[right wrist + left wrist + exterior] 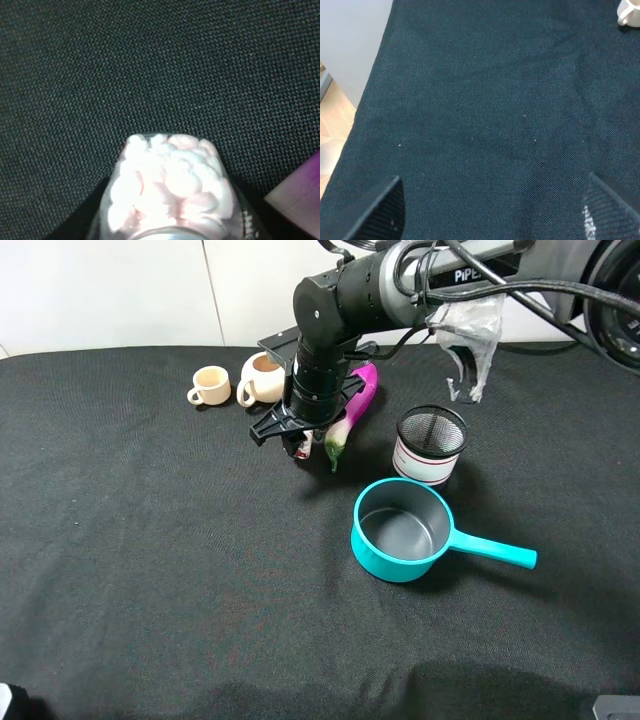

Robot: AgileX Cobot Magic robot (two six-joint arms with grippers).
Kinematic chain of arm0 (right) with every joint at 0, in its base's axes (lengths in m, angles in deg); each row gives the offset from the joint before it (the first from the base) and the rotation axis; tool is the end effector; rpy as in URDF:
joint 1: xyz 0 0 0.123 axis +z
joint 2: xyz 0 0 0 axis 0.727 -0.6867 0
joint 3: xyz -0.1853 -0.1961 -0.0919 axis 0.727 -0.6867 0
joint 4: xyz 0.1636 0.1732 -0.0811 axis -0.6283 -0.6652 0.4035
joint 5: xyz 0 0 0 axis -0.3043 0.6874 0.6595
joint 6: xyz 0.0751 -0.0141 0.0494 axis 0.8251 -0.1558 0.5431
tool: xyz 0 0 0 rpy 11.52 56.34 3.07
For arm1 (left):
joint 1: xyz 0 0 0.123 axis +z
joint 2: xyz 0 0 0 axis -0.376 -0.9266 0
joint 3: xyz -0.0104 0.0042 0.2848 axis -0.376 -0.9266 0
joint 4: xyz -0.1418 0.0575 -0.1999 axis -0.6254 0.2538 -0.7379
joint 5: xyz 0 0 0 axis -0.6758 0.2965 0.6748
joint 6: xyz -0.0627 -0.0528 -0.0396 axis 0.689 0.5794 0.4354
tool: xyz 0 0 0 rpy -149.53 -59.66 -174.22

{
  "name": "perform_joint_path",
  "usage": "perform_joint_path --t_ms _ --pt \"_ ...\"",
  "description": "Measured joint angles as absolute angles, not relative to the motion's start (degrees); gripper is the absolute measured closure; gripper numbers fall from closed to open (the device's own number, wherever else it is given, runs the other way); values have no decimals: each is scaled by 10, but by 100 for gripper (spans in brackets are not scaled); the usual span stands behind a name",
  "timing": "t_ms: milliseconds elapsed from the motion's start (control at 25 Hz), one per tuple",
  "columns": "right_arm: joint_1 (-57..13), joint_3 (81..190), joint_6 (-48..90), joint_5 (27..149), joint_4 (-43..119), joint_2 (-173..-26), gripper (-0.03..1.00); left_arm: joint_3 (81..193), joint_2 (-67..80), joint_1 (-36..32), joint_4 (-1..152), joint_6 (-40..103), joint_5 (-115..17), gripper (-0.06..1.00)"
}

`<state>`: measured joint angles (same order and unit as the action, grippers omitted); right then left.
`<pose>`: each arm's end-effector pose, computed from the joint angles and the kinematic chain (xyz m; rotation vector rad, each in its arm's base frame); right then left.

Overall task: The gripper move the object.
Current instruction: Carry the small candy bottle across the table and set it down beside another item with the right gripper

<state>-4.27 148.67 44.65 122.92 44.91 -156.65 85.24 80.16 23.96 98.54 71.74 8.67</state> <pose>0.3374 0.3096 0.1126 -1.0244 2.7300 0.1535 -0.0051 0.0133 0.2730 -0.1610 2.0531 0.1524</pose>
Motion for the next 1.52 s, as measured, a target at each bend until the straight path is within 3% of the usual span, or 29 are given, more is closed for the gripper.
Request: perform_joint_path --t_ms 760,1360,1520 --pt "-43 1487 446 1227 450 -1567 62 852 802 240 985 717 87 23" --pt "-43 1487 413 1211 449 -1567 34 852 802 240 985 717 87 23" --pt "-43 1487 405 1209 449 -1567 32 852 802 240 985 717 87 23"
